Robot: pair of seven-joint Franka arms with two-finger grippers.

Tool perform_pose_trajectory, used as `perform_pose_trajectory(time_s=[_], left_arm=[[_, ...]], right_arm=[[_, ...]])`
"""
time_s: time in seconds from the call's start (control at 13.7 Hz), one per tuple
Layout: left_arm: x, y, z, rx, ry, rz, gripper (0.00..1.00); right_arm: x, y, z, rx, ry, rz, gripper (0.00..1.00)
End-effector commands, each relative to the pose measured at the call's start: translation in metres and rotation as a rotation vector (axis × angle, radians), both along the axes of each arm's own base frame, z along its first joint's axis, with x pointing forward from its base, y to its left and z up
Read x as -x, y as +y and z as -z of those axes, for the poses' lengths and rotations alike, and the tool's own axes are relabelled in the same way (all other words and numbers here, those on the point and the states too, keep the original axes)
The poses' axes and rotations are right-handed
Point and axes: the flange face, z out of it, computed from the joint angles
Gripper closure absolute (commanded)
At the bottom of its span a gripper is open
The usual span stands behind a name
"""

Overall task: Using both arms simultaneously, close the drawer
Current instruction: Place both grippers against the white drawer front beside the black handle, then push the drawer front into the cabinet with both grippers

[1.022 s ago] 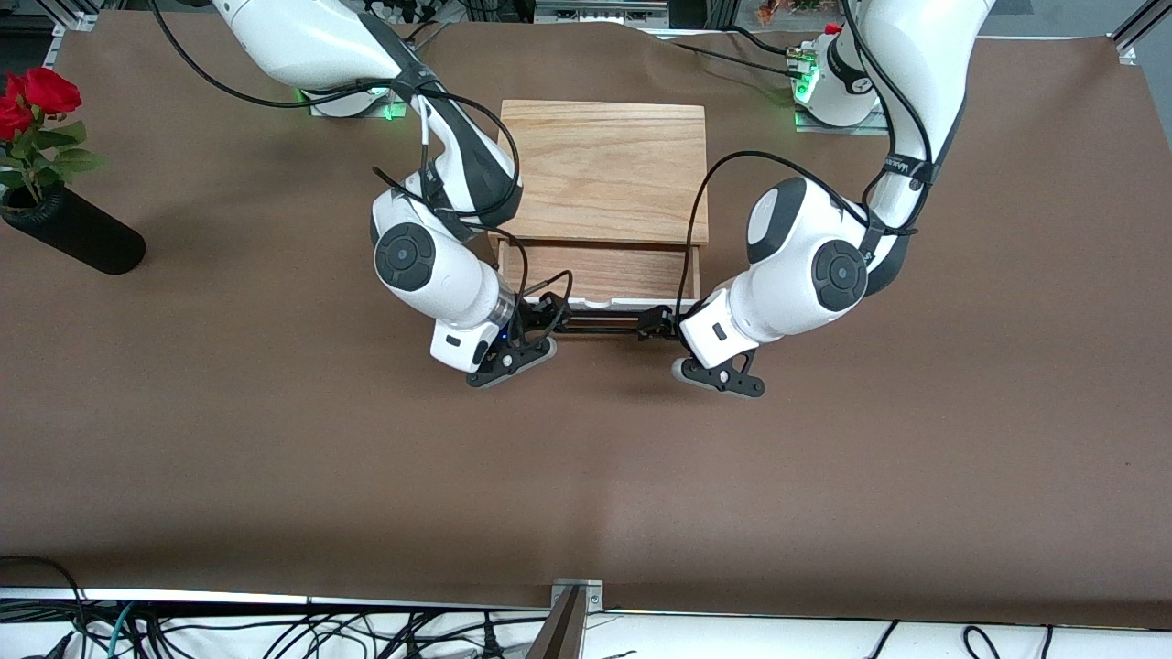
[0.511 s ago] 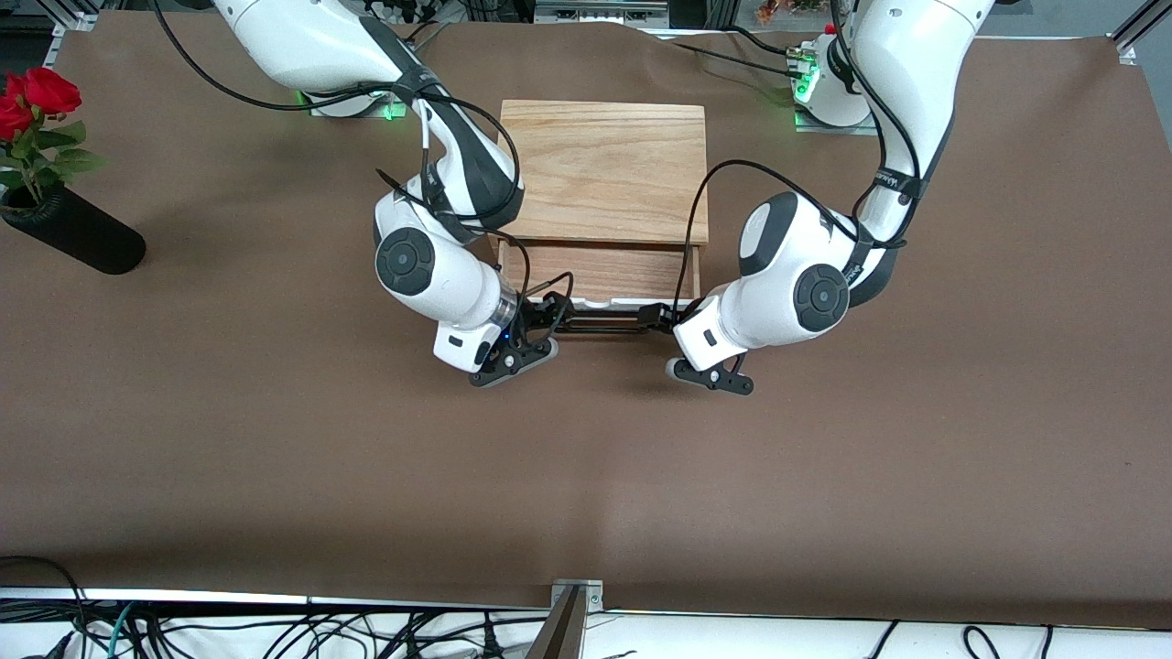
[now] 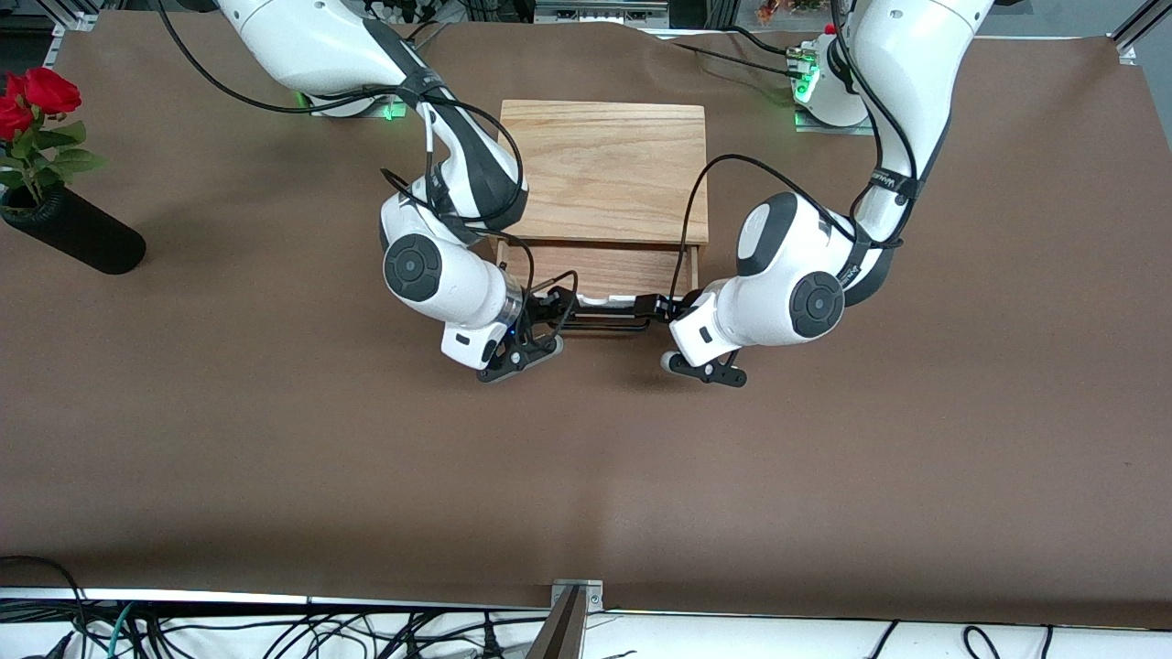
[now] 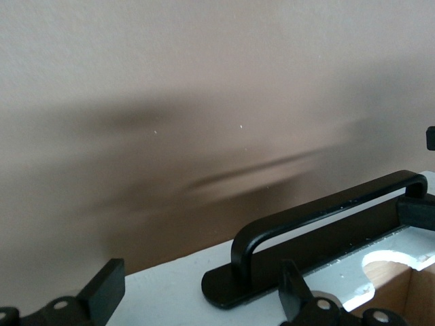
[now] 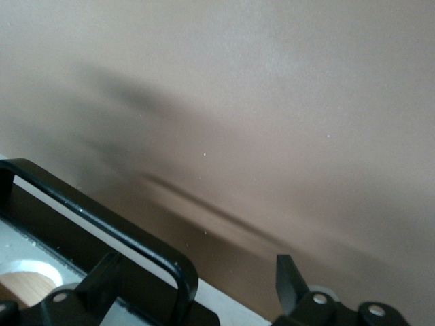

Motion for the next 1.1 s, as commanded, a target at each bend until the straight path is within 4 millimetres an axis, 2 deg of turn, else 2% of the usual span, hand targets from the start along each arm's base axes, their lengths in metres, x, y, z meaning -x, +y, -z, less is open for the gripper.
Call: perform_pose_trajectory(time_s=[0.0, 0.37, 0.51, 0.88, 1.02], left_arm=[[0.008, -0.008, 0.003, 0.014, 0.061, 0.012, 0.0], [0.01, -0.008, 0.006, 0.009, 0.08, 0.017, 0.0], [0.016, -0.01, 0.007, 0.004, 0.109, 0.039, 0.0], [0.018, -0.011, 0.007, 0.001, 0.122, 0.045, 0.0], [0.024, -0.01, 0.008, -0.008, 0.165, 0.065, 0.0]], right_arm=[[0.0, -0.003, 0.002, -0.004, 0.04, -0.008, 0.0], [0.009, 0.006, 0.021, 0.008, 0.079, -0.023, 0.0], [0.018, 0.018, 0.024, -0.003, 0.095, -0.031, 0.0], [0.039, 0.032, 0.023, 0.025, 0.165, -0.087, 0.0], [0.044, 0.033, 0.021, 0.046, 0.205, -0.06, 0.0]])
